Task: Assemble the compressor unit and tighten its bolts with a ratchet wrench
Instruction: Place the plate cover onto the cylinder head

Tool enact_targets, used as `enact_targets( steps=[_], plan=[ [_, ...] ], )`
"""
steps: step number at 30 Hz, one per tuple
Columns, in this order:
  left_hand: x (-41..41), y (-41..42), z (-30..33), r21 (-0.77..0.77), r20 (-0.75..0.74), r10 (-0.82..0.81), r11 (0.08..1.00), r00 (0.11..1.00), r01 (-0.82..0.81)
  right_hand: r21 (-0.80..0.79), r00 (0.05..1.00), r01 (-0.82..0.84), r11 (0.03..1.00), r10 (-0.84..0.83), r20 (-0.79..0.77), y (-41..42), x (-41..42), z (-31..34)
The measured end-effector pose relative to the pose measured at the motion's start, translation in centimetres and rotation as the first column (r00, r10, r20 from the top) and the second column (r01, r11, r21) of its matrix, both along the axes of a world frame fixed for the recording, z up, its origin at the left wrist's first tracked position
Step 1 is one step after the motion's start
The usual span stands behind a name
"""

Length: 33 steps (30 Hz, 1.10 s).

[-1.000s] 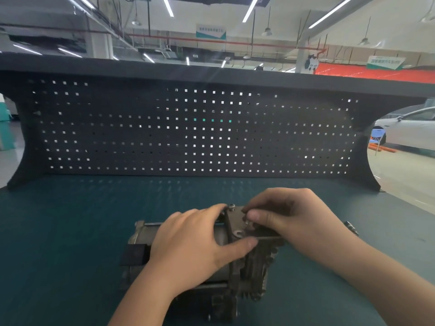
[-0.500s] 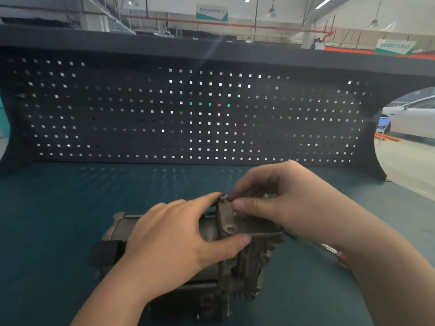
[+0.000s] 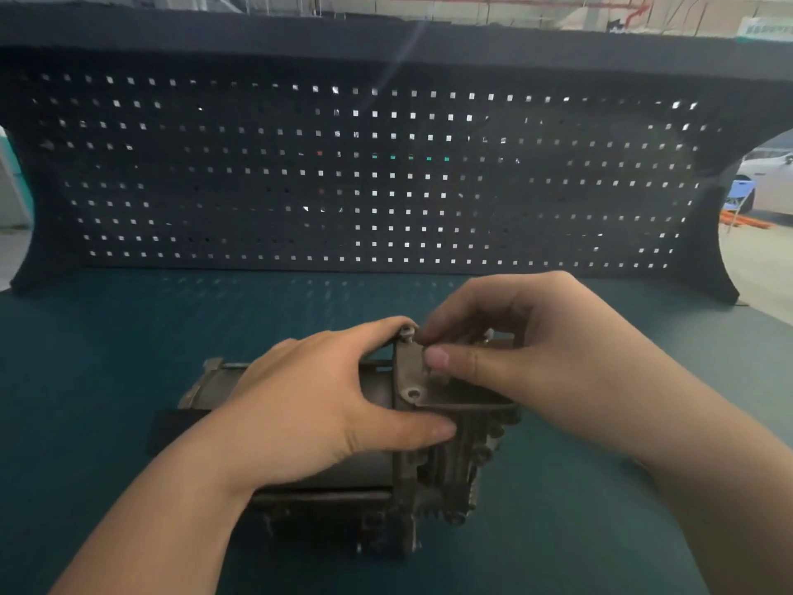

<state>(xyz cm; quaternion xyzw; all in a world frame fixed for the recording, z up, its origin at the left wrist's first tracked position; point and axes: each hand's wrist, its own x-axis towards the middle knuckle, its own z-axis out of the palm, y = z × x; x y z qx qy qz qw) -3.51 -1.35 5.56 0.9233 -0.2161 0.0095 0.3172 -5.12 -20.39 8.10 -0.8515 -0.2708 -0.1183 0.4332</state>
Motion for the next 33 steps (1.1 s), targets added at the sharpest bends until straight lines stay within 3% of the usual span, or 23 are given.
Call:
enact_targets(
  steps=[5,10,22,33],
  plan=[
    [0.17,0.07,-0.26,-0.028,0.018,0.052,0.998,0.999,-0.051,-0.02,0.999,0.003,1.0,-0.004,-0.036,-0.07,-0.01,-0.12],
    [0.02,0.2,-0.41,-0.09,-0.027,0.004,0.996,1.0,-0.007,0.014,0.999,-0.027,1.0,0.027,-0.039,0.03,-0.11,0.0],
    [-0.15,0.21,-0.23,-0.044,0.013,-0.047,0.998,0.999,0.047,-0.05,0.999,-0.04,0.998,0.04,-0.001,0.57,-0.52,-0.14],
    [-0.33,-0.02,-0.09,0.046,0.107,0.02,0.999,0.994,-0.025,-0.174,0.997,-0.01,0.985,0.024,0.08,0.67,-0.5,-0.21]
  ],
)
